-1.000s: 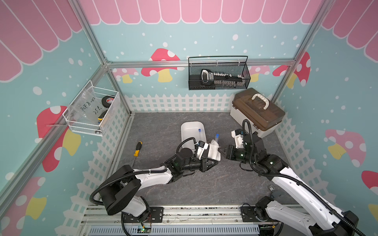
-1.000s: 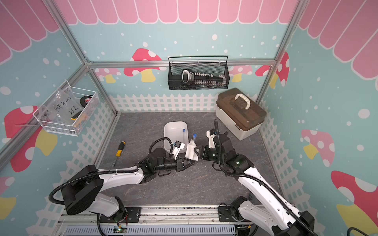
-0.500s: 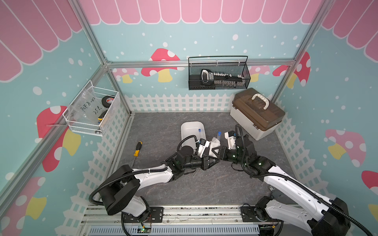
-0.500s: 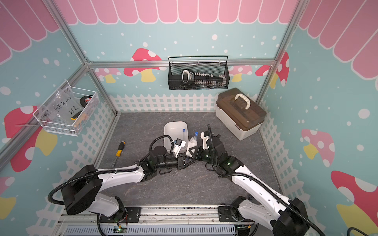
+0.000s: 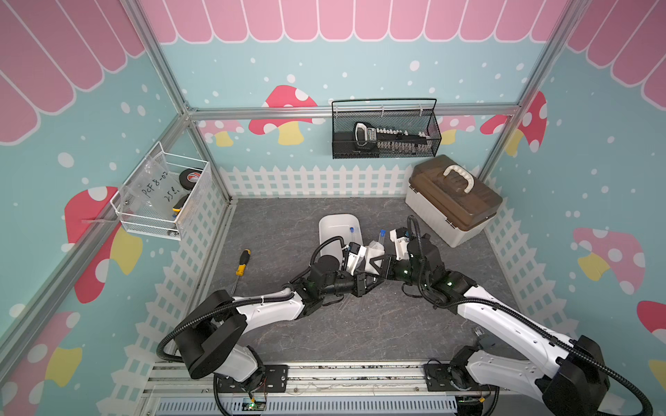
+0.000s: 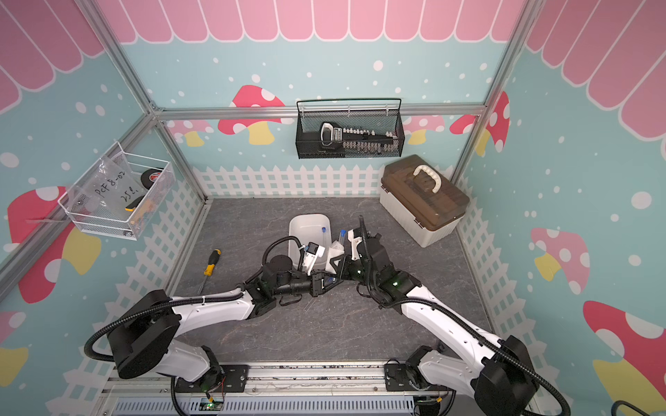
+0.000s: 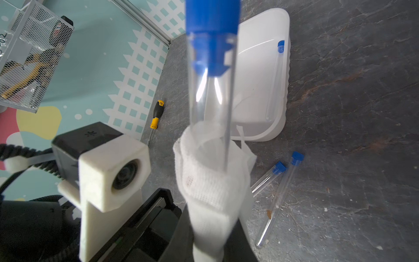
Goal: Wipe the exteriors of test tubes
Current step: Wipe the dirt from the test tube.
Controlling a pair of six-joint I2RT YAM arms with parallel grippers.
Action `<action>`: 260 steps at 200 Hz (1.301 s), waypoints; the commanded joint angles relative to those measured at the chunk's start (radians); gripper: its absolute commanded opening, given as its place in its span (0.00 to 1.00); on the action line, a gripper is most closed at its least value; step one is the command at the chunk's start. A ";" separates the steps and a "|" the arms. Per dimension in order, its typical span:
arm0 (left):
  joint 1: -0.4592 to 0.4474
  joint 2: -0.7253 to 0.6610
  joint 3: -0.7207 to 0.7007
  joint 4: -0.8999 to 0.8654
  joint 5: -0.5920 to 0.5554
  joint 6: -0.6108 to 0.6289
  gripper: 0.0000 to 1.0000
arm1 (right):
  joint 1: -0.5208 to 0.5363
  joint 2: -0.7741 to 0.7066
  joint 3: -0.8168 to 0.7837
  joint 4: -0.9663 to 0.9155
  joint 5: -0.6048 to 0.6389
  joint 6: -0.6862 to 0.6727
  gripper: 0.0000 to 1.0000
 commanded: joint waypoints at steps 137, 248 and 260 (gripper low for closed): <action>-0.020 -0.026 -0.010 -0.002 0.050 0.001 0.07 | -0.124 0.106 0.195 0.060 0.037 -0.129 0.15; -0.020 -0.033 -0.016 -0.003 0.043 -0.002 0.07 | -0.157 0.127 0.232 0.089 0.022 -0.136 0.16; -0.020 -0.033 -0.014 -0.004 0.042 -0.002 0.07 | -0.157 0.130 0.238 0.093 0.018 -0.136 0.16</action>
